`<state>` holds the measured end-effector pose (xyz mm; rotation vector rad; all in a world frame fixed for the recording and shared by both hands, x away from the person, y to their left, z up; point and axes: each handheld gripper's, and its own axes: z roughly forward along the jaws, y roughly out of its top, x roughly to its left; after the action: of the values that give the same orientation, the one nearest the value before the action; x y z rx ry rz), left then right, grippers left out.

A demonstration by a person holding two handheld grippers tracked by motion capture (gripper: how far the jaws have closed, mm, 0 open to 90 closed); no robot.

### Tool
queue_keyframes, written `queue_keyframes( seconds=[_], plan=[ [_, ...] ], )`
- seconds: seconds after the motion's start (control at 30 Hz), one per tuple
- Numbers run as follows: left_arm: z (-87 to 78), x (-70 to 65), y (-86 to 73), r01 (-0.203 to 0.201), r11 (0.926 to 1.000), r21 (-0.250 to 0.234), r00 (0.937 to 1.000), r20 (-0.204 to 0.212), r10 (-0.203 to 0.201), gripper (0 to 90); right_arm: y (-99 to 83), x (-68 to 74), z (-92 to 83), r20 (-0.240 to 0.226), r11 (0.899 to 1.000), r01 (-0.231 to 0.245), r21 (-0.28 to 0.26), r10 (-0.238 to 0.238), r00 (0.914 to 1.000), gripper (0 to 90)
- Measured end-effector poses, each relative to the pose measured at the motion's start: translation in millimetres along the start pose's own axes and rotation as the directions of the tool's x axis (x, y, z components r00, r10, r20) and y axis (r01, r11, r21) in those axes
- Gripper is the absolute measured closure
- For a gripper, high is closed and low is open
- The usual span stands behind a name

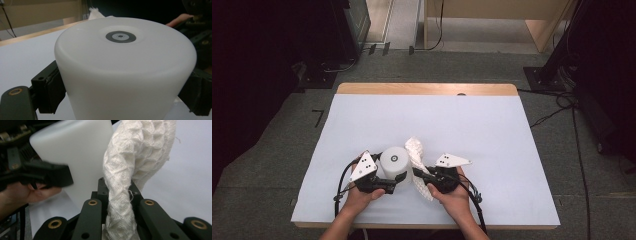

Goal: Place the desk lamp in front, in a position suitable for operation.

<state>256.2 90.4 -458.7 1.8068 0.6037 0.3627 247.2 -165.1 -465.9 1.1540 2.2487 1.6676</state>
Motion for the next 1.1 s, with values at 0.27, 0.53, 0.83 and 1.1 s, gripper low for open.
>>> queue_keyframes(
  seconds=[0.27,0.53,0.83,1.1],
  plan=[
    [7.2,-3.2,-1.5,-0.027,0.9987,0.042,0.9996,0.001,0.027,8.9,13.7,5.1,-16.9,-0.007,0.997,0.021,-0.072,-0.021,0.9997,79.4],
    [-1.2,4.1,5.6,0.0,1.0,0.003,0.9995,-0.033,0.0,9.0,-2.8,3.6,3.2,0.002,0.999,0.027,0.024,-0.027,0.9996,79.3],
    [6.8,9.5,-5.7,0.011,0.9989,0.046,0.9976,-0.069,-0.008,8.9,-2.3,-2.3,0.5,0.019,1.0,0.007,0.009,-0.007,0.9998,79.2],
    [3.6,7.0,-9.3,0.041,0.9987,0.029,0.9947,-0.095,-0.038,6.3,-2.8,-7.5,-3.1,0.041,1.0,-0.014,-0.001,0.014,0.9991,79.0]
  ],
)
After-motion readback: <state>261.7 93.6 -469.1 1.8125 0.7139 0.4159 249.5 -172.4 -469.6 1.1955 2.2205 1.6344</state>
